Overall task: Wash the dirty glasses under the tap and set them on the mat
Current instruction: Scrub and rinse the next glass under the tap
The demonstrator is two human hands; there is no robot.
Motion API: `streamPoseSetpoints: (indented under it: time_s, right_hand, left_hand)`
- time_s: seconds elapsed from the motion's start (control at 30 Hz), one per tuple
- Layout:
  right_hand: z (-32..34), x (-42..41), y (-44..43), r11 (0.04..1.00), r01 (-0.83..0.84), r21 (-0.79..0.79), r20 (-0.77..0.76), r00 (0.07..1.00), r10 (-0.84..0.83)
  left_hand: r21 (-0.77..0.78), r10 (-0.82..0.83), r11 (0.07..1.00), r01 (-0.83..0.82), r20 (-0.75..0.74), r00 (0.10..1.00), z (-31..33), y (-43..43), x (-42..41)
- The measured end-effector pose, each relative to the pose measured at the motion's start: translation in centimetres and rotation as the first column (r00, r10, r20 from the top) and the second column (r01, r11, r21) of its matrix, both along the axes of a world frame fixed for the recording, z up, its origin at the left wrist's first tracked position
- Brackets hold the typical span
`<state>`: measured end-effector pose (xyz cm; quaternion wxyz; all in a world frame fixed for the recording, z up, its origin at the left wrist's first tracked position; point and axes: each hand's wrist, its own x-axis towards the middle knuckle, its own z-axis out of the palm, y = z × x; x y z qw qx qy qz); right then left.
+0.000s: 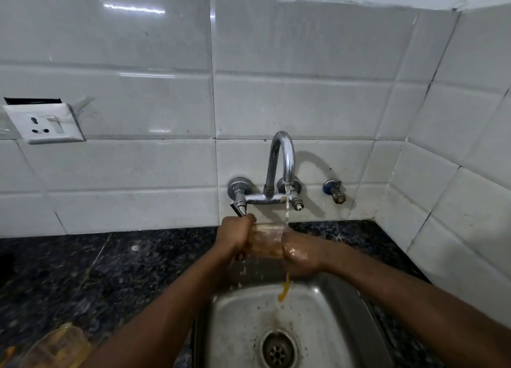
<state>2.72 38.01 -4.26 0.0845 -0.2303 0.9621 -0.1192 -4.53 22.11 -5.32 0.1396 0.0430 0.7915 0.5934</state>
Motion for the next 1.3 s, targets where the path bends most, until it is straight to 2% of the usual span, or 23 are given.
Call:
streamPoseSetpoints:
  time_s: [0.07,0.1,0.2,0.27,0.33,0.4,0.43,0.47,0.53,0.6,0.63,0.7,0.73,0.8,0.87,0.93,0.97,1.03,1.1,1.13,1.17,1.23,1.3]
  right_hand:
    - [-0.8,-0.5,0.7,0.996,0.015,0.083,-0.037,0.999,-0.012]
    - [-0.7,-0.4,0.6,0.998,0.03,0.059,0.009,0.999,-0.03]
    - [0.2,-0.5,0.6,0.991,0.083,-0.104,0.067,0.995,-0.076]
    - [0.2,-0.4,0.8,0.983,0.112,-0.146,0.103,0.99,-0.097]
    - [-0.5,-0.4,0.5,0.993,0.072,-0.091,0.056,0.996,-0.067]
    - [-1.4,-0.4,0.8,0.995,0.034,-0.09,0.034,0.999,-0.031]
    - [-0.8,-0.1,0.5,0.989,0.054,-0.137,0.086,0.995,-0.043]
    - [-0.5,-0.2,0.6,0.978,0.036,-0.205,0.117,0.993,-0.012]
    - [0.0,-0.5,0.6,0.961,-0.034,-0.273,0.042,0.998,0.047]
    - [0.1,-0.6,0.5,0.956,0.024,-0.293,0.124,0.992,0.013]
    - [0.1,-0.5,0.3,0.962,0.075,-0.263,0.143,0.989,-0.038]
    - [-0.2,-0.4,0.2,0.995,0.032,-0.099,0.037,0.999,-0.028]
    - [-0.6,-0.6,0.5,0.996,0.017,-0.085,0.011,1.0,-0.017]
    - [-0.4,-0.5,0.5,0.989,0.04,-0.141,0.06,0.998,-0.032]
    - [0.3,-0.5,0.4,0.975,0.08,-0.205,0.053,0.996,-0.07]
    - [0.2,-0.6,0.7,0.972,0.082,-0.221,0.072,0.995,-0.068]
    - [0.1,-0.6,0.6,0.976,0.074,-0.204,0.066,0.996,-0.062]
    - [-0.4,-0.5,0.3,0.992,0.033,-0.122,0.012,0.999,-0.032]
    - [-0.6,-0.6,0.6,0.988,0.036,-0.147,0.041,0.999,-0.03]
    - [-0.4,-0.5,0.6,0.981,0.041,-0.19,0.081,0.996,-0.026]
    - [0.1,-0.3,0.5,0.972,0.036,-0.234,0.097,0.995,-0.014]
    - [0.4,-0.2,0.6,0.957,-0.023,-0.288,0.038,0.999,0.036]
    - [0.4,0.2,0.7,0.963,0.025,-0.269,0.08,0.997,-0.003]
  left_hand:
    - [-0.081,-0.041,0.995,0.057,0.182,0.982,0.9,-0.2,0.2]
    - [-0.045,-0.073,0.996,0.082,0.175,0.982,0.9,-0.3,0.2]
    - [0.22,-0.068,0.971,0.098,-0.138,0.988,0.3,-0.5,0.6]
    - [0.228,-0.011,0.97,0.081,-0.294,0.956,-0.5,-0.4,0.9]
    - [0.086,0.004,0.996,0.013,-0.191,0.982,-0.4,-0.2,0.3]
    - [-0.047,-0.054,0.997,0.056,0.039,0.998,0.3,-0.4,0.0]
    - [-0.039,-0.088,0.995,0.091,0.073,0.993,0.4,-0.5,0.0]
    - [0.019,-0.106,0.994,0.106,0.026,0.994,0.4,-0.5,-0.1]
    - [0.215,-0.069,0.97,0.111,-0.194,0.979,0.0,-0.6,-0.1]
    - [0.242,-0.024,0.965,0.101,-0.301,0.953,-0.3,-0.5,-0.2]
    - [0.194,-0.019,0.979,0.067,-0.238,0.971,-0.2,-0.4,-0.4]
    - [0.039,-0.038,0.999,0.037,0.017,0.999,0.2,-0.3,-0.7]
    - [0.007,-0.059,0.998,0.058,0.115,0.992,0.3,-0.4,-0.8]
    - [0.145,-0.12,0.984,0.1,0.137,0.983,0.1,-0.7,-0.8]
    - [0.316,-0.118,0.942,0.114,-0.007,0.993,-0.1,-1.0,-0.3]
    - [0.328,-0.035,0.942,0.075,-0.127,0.991,-0.5,-1.0,0.1]
    - [0.295,0.003,0.955,0.03,-0.11,0.994,-0.5,-0.8,0.1]
    - [0.149,0.012,0.989,-0.021,0.058,0.998,0.3,-0.7,0.0]
    - [0.034,-0.07,0.997,0.063,0.261,0.963,1.0,-0.9,0.2]
    - [0.052,-0.115,0.993,0.104,0.284,0.952,0.8,-1.1,0.2]
    - [0.116,-0.146,0.986,0.12,0.246,0.958,0.6,-1.2,0.1]
    - [0.268,-0.142,0.954,0.135,0.007,0.99,-0.1,-1.2,0.1]
    - [0.278,-0.077,0.952,0.126,-0.181,0.98,-0.4,-0.9,0.3]
